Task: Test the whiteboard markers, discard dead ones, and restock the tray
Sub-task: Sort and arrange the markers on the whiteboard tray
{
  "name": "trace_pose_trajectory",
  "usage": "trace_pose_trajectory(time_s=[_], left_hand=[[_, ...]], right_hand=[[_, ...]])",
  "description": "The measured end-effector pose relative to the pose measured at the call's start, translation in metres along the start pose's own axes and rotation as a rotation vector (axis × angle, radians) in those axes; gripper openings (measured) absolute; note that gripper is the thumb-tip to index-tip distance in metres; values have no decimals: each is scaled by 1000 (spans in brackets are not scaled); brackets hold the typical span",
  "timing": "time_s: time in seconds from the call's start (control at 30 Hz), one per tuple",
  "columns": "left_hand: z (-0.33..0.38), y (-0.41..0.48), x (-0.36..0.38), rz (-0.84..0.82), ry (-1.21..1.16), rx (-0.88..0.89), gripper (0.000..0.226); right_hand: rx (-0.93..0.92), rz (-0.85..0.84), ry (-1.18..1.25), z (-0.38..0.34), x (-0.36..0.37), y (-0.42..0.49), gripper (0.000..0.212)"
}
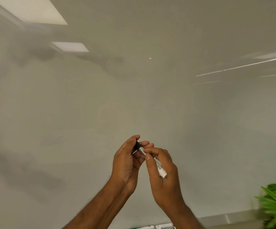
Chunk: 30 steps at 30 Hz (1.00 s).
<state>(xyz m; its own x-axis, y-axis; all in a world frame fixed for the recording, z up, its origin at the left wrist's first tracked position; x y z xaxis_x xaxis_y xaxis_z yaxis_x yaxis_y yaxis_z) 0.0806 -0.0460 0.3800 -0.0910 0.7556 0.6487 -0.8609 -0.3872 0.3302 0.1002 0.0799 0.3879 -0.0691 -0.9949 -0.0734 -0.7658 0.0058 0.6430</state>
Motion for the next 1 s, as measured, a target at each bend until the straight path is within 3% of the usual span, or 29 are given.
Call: trace_pose_trajectory(time_s=[0.2, 0.37, 0.6, 0.73, 0.87, 1.0], left_hand=[[-57, -35, 15, -53, 101, -111, 27], [-110, -50, 19, -84, 185, -129, 26], [-184, -68, 3, -244, 426, -74, 24], [-229, -81, -20, -379, 664, 12, 25], [-269, -96, -43, -524, 925, 115, 20], [-320, -127, -63, -806, 1224, 228, 44]], right_hand=[[115, -72, 62, 23, -54, -32, 16], [235, 9, 63, 59, -100, -59, 24], [368, 103, -334, 129, -141, -92, 24], [439, 108, -652, 174, -154, -123, 22], [509, 178, -788, 216, -177, -159, 15], [650, 215, -962, 272, -210, -209, 17]])
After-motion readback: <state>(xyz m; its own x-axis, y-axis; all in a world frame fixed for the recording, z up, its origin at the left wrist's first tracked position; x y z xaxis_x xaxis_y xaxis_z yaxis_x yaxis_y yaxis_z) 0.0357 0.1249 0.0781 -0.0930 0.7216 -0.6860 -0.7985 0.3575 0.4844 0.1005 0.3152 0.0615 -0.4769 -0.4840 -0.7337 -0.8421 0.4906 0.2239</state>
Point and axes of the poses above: each hand's wrist, its own y-axis towards the middle knuckle, its own x-axis out of the palm, z = x × y, the point moved 9 cm from there along y, towards the middle knuckle, and after that the axes turned 12 degrees about x, right-handed, at the moved point
